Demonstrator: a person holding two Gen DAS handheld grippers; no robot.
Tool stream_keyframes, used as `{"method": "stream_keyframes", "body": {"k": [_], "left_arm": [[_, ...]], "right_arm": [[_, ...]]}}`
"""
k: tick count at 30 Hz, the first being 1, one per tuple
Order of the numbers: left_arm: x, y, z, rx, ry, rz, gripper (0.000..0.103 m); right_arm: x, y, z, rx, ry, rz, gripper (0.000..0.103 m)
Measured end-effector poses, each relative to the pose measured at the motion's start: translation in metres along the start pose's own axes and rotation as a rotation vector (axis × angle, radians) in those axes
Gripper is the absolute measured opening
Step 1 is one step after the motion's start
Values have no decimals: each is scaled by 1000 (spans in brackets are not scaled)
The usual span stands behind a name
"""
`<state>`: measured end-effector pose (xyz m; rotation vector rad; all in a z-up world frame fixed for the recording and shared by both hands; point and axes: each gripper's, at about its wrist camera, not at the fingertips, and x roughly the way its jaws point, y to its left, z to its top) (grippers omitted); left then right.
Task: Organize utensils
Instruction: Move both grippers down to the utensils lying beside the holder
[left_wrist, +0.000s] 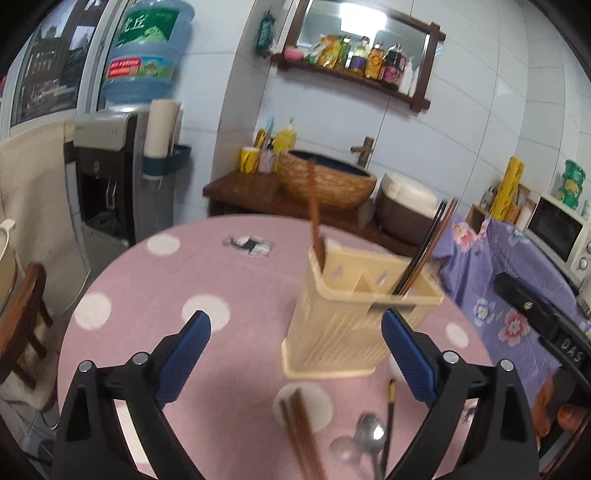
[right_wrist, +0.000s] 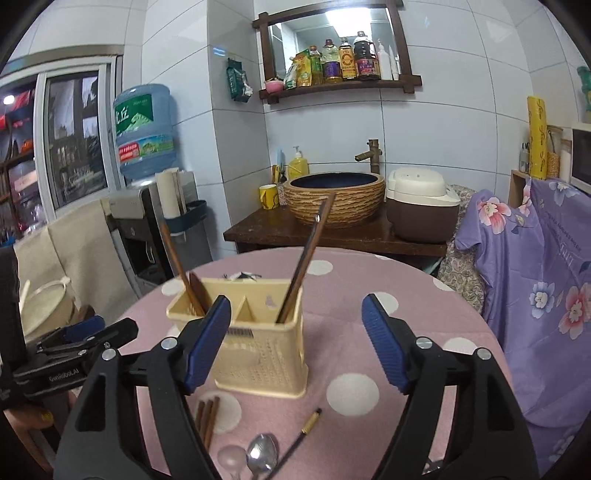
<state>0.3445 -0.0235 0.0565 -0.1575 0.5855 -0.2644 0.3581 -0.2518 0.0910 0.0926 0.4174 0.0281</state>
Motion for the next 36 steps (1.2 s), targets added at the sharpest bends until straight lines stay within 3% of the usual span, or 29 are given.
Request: {"method": "stream_keyframes", "body": {"k": [4, 11, 13, 16, 18, 24, 36], "left_arm": [[2, 17, -35, -2, 83, 72, 96], [3, 31, -79, -36, 166, 42, 94], [6, 27, -89, -12, 184, 49, 90], [14, 21, -102, 4, 236, 27, 74], [19, 18, -109, 9, 269, 16, 64], [28, 4, -121, 49, 307, 11, 48], [37, -9, -127, 103, 334, 62, 38]], "right_arm": [[-6, -1, -34, -12, 54, -23, 75], [2, -11, -93, 58, 214, 9, 75], [4, -13, -106, 83, 248, 18, 75], [7, -16, -122, 86, 282, -16, 75], [9, -17, -128, 87, 301, -29, 75], [10, -22, -142, 106, 333, -36, 75], [9, -19, -141, 113, 342, -32, 75]]}}
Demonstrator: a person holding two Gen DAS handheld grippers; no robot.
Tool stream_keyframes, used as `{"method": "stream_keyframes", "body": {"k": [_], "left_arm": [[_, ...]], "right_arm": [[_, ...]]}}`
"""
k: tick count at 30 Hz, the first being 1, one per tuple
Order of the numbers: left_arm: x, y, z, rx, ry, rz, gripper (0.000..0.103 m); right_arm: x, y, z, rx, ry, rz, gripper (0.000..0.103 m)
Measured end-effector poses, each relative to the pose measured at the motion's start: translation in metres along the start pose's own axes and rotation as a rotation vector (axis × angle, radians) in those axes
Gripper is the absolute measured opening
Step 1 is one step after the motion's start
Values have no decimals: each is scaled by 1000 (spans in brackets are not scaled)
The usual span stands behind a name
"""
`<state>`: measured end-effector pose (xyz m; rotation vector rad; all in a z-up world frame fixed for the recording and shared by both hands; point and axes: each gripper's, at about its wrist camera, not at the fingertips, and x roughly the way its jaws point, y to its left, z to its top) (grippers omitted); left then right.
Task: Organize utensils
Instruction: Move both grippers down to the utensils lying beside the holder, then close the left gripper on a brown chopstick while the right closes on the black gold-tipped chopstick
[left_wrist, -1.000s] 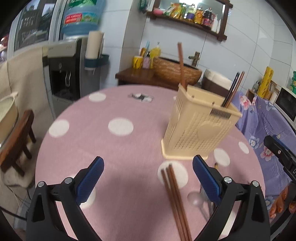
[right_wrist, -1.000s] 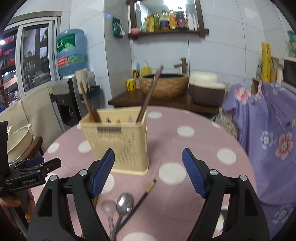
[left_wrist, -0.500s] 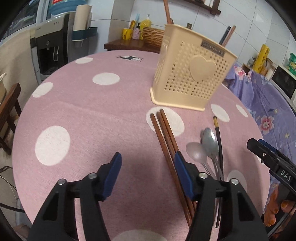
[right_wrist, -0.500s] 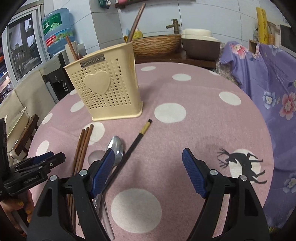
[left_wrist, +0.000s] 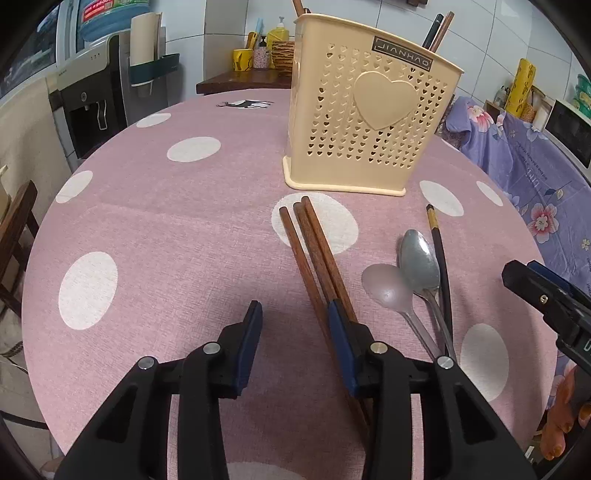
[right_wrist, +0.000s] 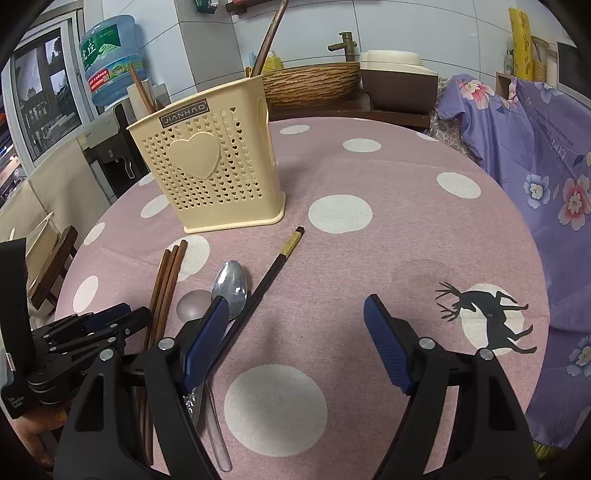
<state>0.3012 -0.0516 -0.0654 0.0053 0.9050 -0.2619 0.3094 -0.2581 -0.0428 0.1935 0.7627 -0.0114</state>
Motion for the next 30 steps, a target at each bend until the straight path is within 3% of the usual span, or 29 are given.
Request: {"method": "stream_keyframes", "body": {"k": [7, 11, 17, 26, 30], "left_arm": [[5, -7, 5, 29, 5, 58, 35], [3, 1, 5, 27, 6, 54, 28], [-1, 20, 6, 2, 9, 60, 27], [2, 25, 8, -37, 13, 32, 27], [1, 29, 9, -58, 11, 21, 27]], "right_arm": [[3, 6, 0, -8, 15, -27, 75], [4, 4, 0, -19, 22, -54, 75], [19, 5, 6, -24, 74, -55, 74], [70, 8, 34, 65, 170, -60, 47], [83, 11, 39, 79, 187, -95, 41]]}}
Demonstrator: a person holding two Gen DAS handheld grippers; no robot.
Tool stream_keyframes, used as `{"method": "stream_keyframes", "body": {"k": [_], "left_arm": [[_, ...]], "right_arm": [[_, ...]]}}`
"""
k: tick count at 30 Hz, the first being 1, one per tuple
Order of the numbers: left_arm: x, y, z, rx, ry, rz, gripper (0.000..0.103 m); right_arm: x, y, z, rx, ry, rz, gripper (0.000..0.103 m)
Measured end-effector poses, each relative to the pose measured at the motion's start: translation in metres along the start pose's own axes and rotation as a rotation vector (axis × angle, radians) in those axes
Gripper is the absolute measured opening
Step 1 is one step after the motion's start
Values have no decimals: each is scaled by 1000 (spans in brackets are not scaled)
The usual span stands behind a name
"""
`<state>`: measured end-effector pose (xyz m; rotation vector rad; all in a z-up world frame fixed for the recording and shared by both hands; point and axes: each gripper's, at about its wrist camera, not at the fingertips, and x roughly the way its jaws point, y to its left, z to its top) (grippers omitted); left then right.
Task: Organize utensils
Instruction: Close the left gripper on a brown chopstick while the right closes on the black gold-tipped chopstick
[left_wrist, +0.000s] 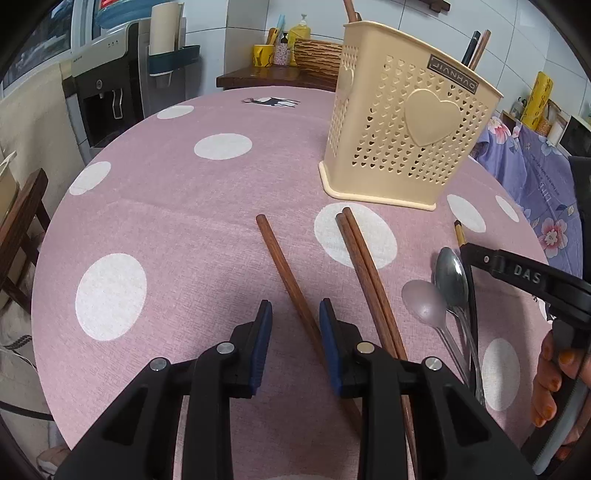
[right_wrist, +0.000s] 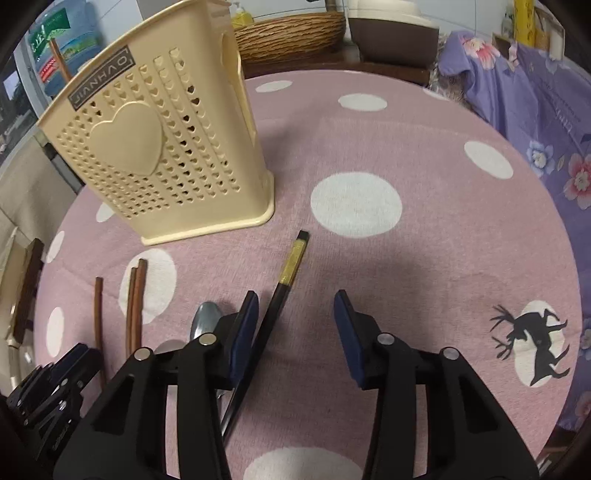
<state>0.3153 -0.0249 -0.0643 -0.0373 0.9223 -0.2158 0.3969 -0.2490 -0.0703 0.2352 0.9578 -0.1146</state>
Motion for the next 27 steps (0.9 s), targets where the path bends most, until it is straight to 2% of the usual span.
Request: {"method": "stream_keyframes", "body": {"k": [5, 9, 14, 17, 19, 24, 27], "left_arm": [[1, 5, 2, -32, -6, 5, 29], [3, 4, 8, -38, -4, 12, 39], [16, 6, 24, -39, 7, 25, 40], [23, 4, 34, -30, 10, 34, 39], [28, 3, 38, -23, 9, 43, 36], [36, -3, 45, 17, 10, 78, 15], [37, -4, 46, 21, 9, 81, 12]], "right_arm": [[2, 14, 3, -25, 1, -42, 32], [5, 20, 7, -49, -3, -61, 24], [11, 18, 10, -61, -5, -63, 14], [14, 15, 14, -57, -3, -53, 12], [16, 14, 16, -53, -4, -49, 11], [19, 8, 20, -25, -1, -20, 8], [21, 6, 23, -19, 2, -12, 8]]}}
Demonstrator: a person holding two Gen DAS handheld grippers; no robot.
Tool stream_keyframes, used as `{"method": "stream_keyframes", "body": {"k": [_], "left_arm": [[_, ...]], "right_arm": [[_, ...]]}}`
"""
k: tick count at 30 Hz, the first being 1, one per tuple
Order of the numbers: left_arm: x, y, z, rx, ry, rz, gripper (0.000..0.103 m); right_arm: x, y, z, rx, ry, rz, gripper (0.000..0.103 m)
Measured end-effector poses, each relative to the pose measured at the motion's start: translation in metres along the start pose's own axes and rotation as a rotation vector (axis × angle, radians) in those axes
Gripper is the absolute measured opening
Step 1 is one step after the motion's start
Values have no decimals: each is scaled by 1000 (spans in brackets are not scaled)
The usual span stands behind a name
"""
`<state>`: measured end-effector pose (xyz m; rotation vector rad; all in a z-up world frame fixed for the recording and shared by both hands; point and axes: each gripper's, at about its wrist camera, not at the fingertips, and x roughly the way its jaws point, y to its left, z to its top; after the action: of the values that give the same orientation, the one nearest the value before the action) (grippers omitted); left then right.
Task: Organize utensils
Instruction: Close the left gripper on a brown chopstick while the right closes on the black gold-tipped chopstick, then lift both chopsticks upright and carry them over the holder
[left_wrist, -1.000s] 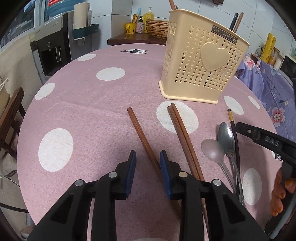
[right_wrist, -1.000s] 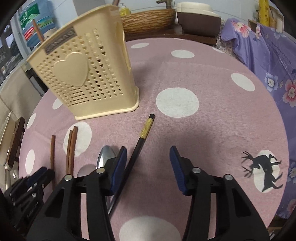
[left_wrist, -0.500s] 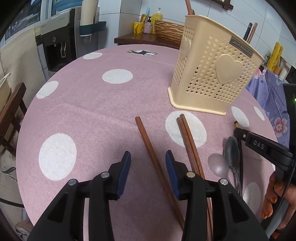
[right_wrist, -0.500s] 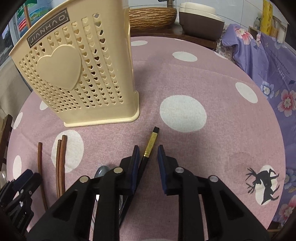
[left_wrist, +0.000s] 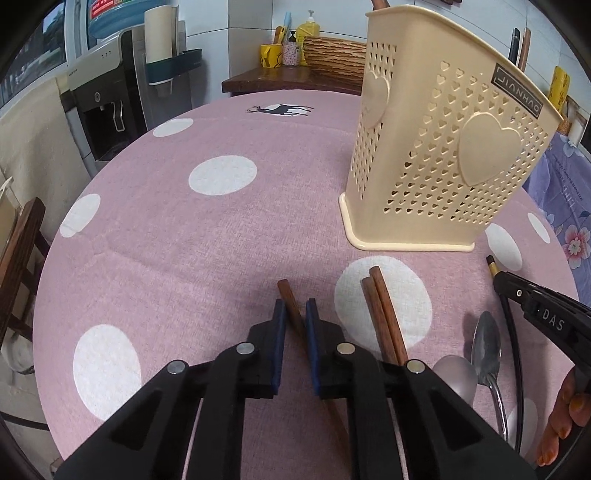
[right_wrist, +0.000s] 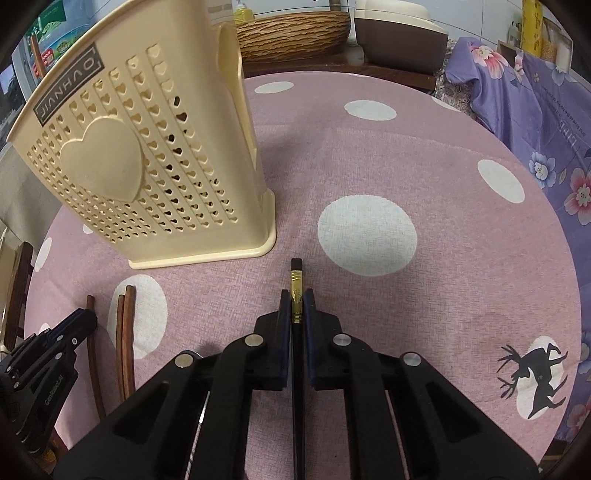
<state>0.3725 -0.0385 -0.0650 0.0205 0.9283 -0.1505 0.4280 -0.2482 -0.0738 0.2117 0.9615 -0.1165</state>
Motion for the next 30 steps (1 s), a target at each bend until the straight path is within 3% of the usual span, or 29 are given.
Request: {"method": "stream_keyframes", "body": {"k": [8, 16, 21, 30], "left_arm": [[0, -1, -1, 8, -5, -4, 8], [-17, -1, 1, -6, -53, -27, 8], [-46, 3, 9, -19, -126, -67, 8], [-120, 13, 32, -23, -309, -123, 8]], "right_arm": [[1, -3, 2, 6, -9, 29, 8], [-17, -10, 4, -7, -80, 79, 8], [-44, -14, 8, -18, -145, 114, 8], [-128, -17, 20, -80, -322, 163, 8]]}}
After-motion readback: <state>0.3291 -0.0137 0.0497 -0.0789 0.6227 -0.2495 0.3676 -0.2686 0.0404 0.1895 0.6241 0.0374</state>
